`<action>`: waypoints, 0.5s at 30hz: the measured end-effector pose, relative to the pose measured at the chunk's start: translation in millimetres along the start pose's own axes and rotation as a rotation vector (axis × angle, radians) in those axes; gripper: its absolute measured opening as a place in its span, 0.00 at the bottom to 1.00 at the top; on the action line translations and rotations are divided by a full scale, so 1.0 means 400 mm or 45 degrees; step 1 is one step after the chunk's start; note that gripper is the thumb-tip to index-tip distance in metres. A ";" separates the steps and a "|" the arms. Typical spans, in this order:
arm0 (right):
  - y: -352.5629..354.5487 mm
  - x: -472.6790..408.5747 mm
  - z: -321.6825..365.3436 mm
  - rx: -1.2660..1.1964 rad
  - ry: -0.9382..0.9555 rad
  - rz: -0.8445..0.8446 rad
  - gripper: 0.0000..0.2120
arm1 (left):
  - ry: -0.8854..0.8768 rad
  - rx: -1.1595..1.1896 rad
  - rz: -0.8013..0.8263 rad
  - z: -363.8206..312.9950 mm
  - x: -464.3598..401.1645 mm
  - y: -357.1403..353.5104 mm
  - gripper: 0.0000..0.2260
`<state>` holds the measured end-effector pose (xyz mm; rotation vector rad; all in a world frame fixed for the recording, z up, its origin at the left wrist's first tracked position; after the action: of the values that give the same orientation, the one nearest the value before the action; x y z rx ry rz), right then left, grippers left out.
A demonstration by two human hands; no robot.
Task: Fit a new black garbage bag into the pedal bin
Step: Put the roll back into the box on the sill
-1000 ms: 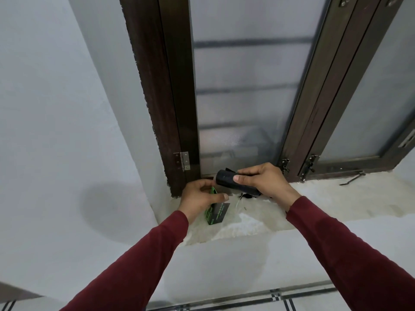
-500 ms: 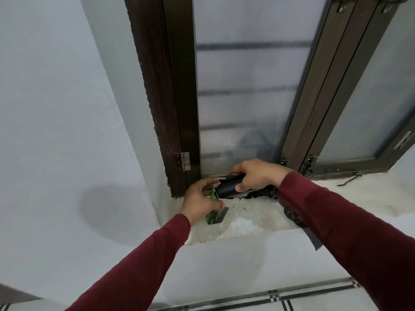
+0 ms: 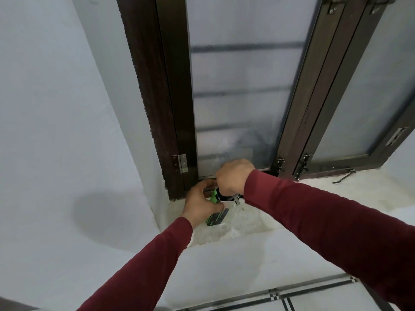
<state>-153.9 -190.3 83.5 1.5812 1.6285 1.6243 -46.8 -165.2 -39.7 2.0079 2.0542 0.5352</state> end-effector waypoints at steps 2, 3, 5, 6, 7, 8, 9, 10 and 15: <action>0.004 0.001 0.017 0.034 -0.035 0.003 0.13 | 0.015 -0.007 -0.005 -0.002 0.000 -0.004 0.34; 0.006 0.002 0.020 0.035 -0.043 -0.004 0.13 | 0.016 -0.011 -0.007 -0.003 -0.001 -0.005 0.34; 0.012 0.007 0.013 0.032 -0.027 -0.021 0.11 | 0.006 -0.002 -0.005 0.001 -0.003 -0.004 0.32; 0.015 0.010 0.006 0.039 -0.011 -0.036 0.09 | 0.000 0.002 0.000 0.003 -0.004 -0.002 0.31; 0.019 0.010 0.001 0.046 0.000 -0.055 0.08 | -0.005 -0.001 0.006 0.008 -0.005 0.001 0.30; 0.021 0.008 -0.004 0.051 0.003 -0.076 0.07 | -0.015 -0.014 0.018 0.012 -0.006 0.003 0.29; 0.019 0.003 -0.004 0.056 0.003 -0.100 0.06 | -0.028 -0.037 0.028 0.015 -0.007 0.004 0.29; 0.016 -0.005 -0.003 0.063 0.004 -0.132 0.05 | -0.039 -0.062 0.036 0.017 -0.007 0.004 0.29; -0.007 -0.033 0.002 0.109 0.119 -0.239 0.10 | -0.041 -0.107 0.036 0.006 -0.016 0.005 0.31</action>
<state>-150.3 -200.1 75.1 1.3618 1.8565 1.5704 -43.8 -171.3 -41.7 1.9873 1.9541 0.5801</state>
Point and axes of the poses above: each hand's wrist, its own x-axis away from the middle knuckle, its own y-axis out of the back of the hand, z = x × y, the point moved 1 cm from there along -x, towards the middle knuckle, and after that the axes turned 4 degrees about y, right-handed, at the moved point
